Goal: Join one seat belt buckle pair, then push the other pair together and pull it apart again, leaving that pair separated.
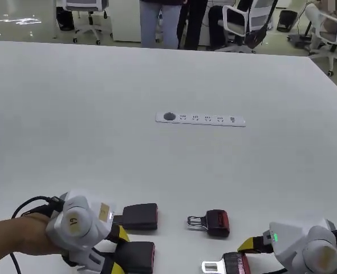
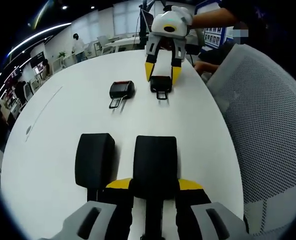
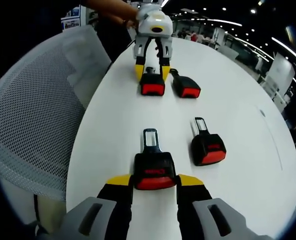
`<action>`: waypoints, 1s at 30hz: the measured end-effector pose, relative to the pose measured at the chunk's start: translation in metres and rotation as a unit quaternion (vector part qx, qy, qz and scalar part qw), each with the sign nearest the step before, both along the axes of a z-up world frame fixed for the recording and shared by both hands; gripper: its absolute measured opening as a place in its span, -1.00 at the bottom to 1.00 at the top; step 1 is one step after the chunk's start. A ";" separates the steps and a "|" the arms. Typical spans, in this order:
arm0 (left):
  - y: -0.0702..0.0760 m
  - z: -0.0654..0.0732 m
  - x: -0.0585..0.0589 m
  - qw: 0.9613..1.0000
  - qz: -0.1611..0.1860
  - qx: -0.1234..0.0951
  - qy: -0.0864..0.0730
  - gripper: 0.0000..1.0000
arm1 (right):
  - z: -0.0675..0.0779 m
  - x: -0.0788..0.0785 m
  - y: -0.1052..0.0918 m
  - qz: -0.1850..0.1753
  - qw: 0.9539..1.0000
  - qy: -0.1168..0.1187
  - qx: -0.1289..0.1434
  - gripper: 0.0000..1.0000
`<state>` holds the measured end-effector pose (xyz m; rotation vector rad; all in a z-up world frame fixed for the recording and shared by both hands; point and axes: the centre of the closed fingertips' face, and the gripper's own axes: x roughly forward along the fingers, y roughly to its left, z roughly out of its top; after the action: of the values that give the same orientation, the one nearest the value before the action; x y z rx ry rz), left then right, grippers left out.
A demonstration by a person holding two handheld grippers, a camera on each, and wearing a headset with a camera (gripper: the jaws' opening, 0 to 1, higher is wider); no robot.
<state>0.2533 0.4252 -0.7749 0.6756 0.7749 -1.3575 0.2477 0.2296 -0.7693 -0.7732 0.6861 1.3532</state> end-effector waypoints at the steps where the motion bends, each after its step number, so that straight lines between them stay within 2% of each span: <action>1: -0.001 0.000 0.000 1.000 0.000 0.000 0.000 -0.33 | 0.000 0.001 0.000 -0.006 1.000 0.002 0.000 -0.39; 11: 0.000 -0.002 0.001 1.000 -0.003 0.005 0.001 -0.33 | 0.001 0.000 0.003 -0.008 1.000 0.000 0.000 -0.39; 30: 0.002 -0.003 0.001 1.000 0.001 0.007 0.002 -0.33 | 0.003 0.003 0.024 -0.018 1.000 -0.003 0.010 -0.39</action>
<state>0.2542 0.4275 -0.7783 0.6826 0.7883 -1.3526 0.2506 0.2532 -0.7660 -0.7456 0.6783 1.3216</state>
